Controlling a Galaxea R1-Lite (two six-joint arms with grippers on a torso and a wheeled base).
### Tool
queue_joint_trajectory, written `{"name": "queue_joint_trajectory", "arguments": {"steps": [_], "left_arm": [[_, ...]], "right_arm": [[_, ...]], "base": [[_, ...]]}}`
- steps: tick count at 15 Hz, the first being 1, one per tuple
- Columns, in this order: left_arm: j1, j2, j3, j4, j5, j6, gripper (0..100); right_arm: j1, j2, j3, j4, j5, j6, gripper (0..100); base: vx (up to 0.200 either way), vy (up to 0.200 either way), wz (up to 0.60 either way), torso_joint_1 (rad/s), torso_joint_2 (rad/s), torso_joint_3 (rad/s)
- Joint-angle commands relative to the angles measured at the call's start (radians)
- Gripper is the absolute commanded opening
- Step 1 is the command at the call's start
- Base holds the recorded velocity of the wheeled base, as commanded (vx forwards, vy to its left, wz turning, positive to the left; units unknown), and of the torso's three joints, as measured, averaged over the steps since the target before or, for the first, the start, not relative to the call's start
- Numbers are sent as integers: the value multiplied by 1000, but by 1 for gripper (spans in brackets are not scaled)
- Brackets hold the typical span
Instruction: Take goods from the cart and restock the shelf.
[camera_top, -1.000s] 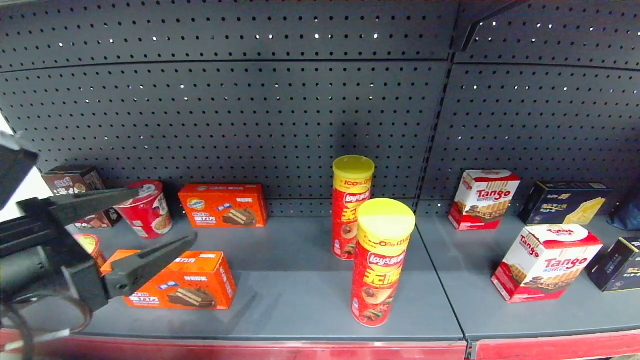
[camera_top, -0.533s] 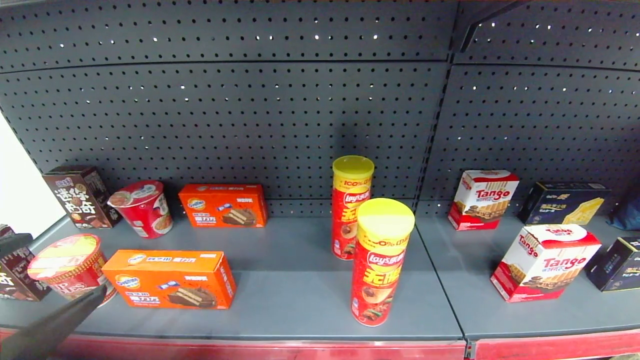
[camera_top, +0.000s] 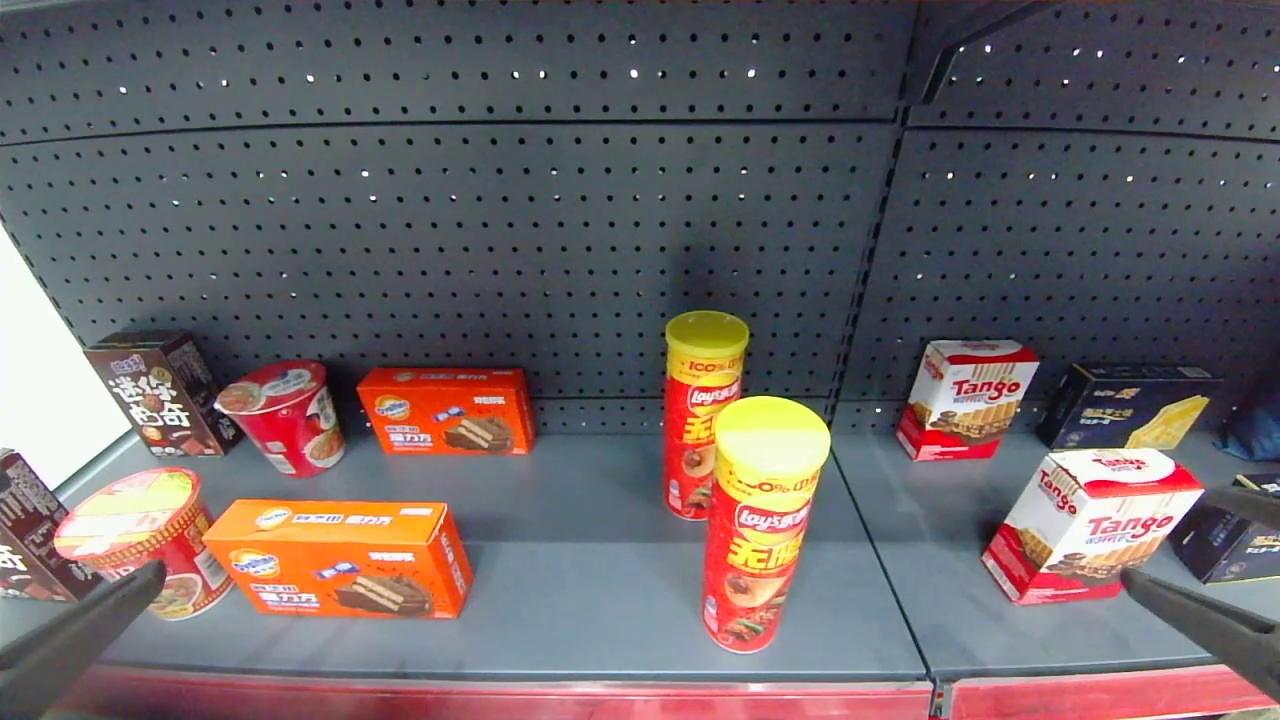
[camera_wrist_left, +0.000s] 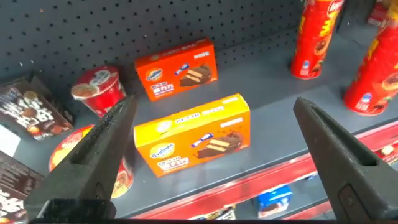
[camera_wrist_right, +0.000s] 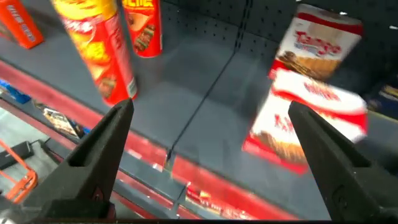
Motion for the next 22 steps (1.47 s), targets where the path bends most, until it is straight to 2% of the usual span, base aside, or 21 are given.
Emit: {"name": "queue_joint_trajectory", "arguments": {"steps": [1, 6, 13, 16, 22], "left_arm": [[5, 6, 7, 0, -1, -7, 100], [5, 26, 12, -2, -6, -12, 100], [3, 67, 13, -14, -7, -12, 100], [3, 70, 15, -16, -6, -12, 100], [-2, 70, 21, -14, -7, -13, 100]], "right_arm": [[43, 179, -34, -22, -1, -2, 100], [143, 362, -145, -26, -56, -11, 100], [143, 532, -143, -28, -87, -5, 100], [143, 604, -149, -83, -94, -5, 100], [183, 714, -231, -94, -117, -5, 100]], "base": [[0, 0, 0, 0, 0, 0], [0, 0, 0, 0, 0, 0], [0, 0, 0, 0, 0, 0], [0, 0, 0, 0, 0, 0], [0, 0, 0, 0, 0, 0]]}}
